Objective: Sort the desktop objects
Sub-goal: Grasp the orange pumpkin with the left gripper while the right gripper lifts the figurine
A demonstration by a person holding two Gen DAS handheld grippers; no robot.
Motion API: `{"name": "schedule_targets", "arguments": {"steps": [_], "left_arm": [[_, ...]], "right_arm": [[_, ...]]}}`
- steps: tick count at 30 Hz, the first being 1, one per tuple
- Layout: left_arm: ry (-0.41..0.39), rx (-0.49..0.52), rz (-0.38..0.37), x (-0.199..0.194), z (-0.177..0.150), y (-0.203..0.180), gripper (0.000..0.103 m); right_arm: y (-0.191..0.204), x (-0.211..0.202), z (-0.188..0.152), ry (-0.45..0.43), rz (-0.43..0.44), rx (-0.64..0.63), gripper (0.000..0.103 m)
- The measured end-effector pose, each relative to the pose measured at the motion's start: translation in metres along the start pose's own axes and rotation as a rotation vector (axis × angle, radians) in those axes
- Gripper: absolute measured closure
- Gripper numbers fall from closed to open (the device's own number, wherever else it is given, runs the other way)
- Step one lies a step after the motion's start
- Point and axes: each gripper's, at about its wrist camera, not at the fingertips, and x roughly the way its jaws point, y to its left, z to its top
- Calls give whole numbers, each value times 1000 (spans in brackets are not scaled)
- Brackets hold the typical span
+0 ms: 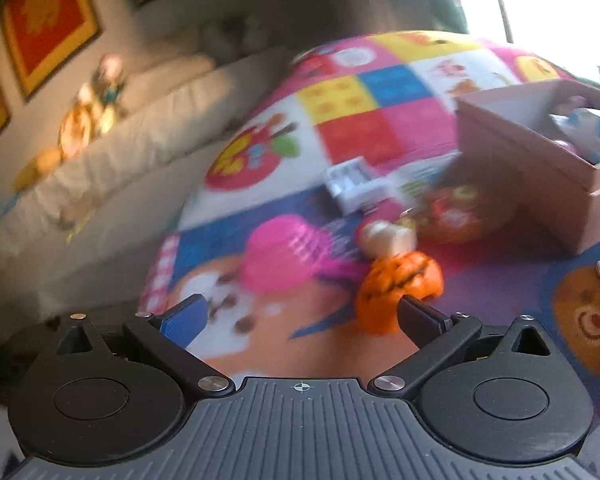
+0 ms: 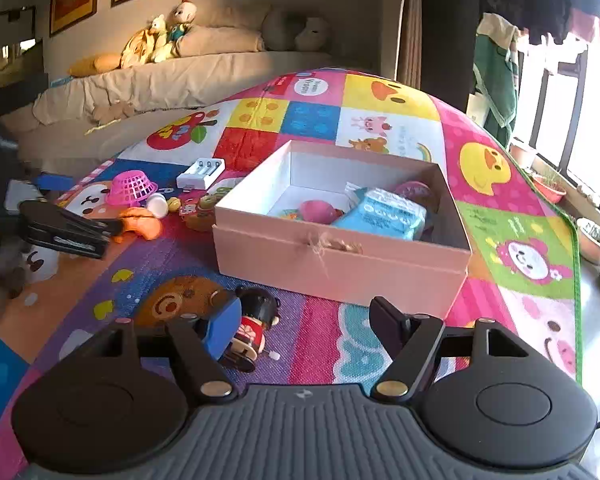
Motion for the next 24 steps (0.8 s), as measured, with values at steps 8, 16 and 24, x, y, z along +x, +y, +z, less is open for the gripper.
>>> {"name": "schedule_targets", "arguments": {"steps": [8, 16, 24], "left_arm": [[128, -243, -289, 13, 8, 4, 0], [118, -309, -241, 34, 24, -13, 15], [119, -245, -258, 17, 7, -6, 40]], "right_arm": [[7, 11, -3, 12, 40, 43, 31], [16, 4, -9, -1, 9, -2, 25], [15, 8, -14, 24, 20, 14, 25]]}}
